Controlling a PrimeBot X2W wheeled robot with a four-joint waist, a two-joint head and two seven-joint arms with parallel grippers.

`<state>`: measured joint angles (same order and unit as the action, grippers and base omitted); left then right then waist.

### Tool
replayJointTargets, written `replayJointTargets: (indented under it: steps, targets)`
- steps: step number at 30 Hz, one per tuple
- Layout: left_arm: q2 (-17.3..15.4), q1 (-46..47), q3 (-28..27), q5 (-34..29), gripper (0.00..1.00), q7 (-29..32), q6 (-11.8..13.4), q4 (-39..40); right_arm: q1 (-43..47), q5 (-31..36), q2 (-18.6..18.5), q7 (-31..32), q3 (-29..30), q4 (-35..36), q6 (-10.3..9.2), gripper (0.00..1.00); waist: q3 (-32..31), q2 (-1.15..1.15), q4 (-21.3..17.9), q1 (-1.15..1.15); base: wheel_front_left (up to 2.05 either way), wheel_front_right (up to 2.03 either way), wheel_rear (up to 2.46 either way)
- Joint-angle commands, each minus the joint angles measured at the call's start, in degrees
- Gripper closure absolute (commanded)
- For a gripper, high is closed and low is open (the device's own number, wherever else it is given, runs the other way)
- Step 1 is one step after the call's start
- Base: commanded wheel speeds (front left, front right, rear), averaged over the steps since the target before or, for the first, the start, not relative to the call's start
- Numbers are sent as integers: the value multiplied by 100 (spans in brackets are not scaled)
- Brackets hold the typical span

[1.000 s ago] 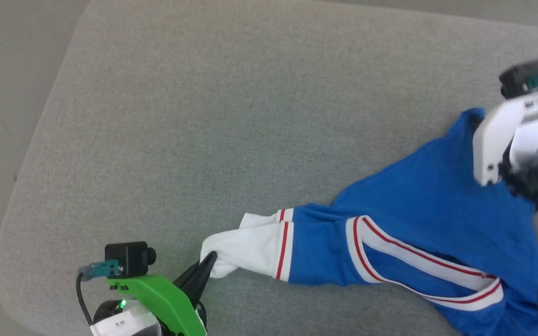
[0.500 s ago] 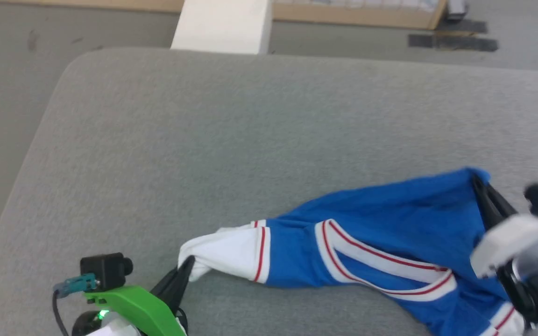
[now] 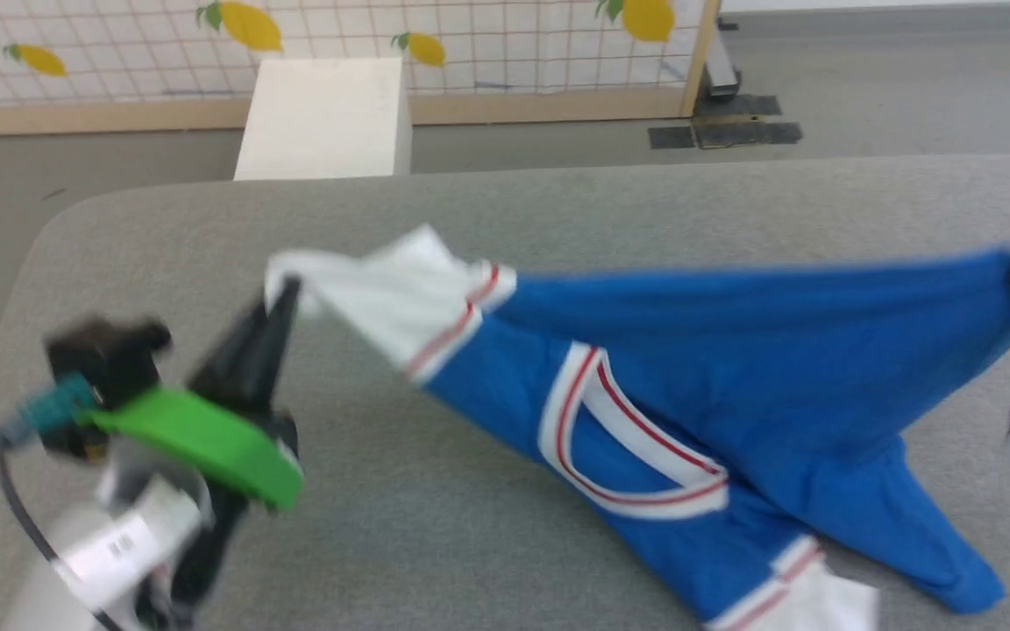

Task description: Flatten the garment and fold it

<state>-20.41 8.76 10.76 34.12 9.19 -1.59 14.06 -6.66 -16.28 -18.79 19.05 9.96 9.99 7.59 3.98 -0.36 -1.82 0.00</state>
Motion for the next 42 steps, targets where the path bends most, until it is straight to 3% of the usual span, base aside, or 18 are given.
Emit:
replayJointTargets:
  steps: [1,5,12,20,25,30,36,42]
  targets:
    - [-70,302,-55,-36,100,-40,-51,35,-238,-10,-117,112,18,123,-10,100,-28,36,-66,0,0,0,0]
    - [-93,1439,-87,21,100,10,-208,64,-1162,-104,-575,793,-69,402,-10,100,134,36,-128,0,0,0,0]
    - [78,3128,-70,284,100,122,-346,-323,-2683,-234,-649,1378,-315,82,-10,100,698,36,-203,0,0,0,0]
    - [74,5507,-94,188,100,325,-389,-1419,-4853,99,-173,1410,-601,-976,-10,100,1757,36,-415,0,0,0,0]
    - [-91,6940,-130,-182,100,351,-306,-2025,-6153,628,292,1040,-311,-1646,-10,100,2420,36,-556,0,0,0,0]
    - [-110,8182,-235,-495,100,-50,-183,-2557,-7219,1262,769,477,78,-2158,-10,100,2866,36,-646,0,0,0,0]
    - [-69,8798,-269,-515,100,-573,-294,-3152,-7763,1623,973,-129,288,-2652,-10,100,3127,36,-650,0,0,0,0]
    - [-195,7942,88,-474,100,-806,-498,-3763,-7085,1388,950,-611,-117,-3120,-10,100,3043,36,-567,0,0,0,0]
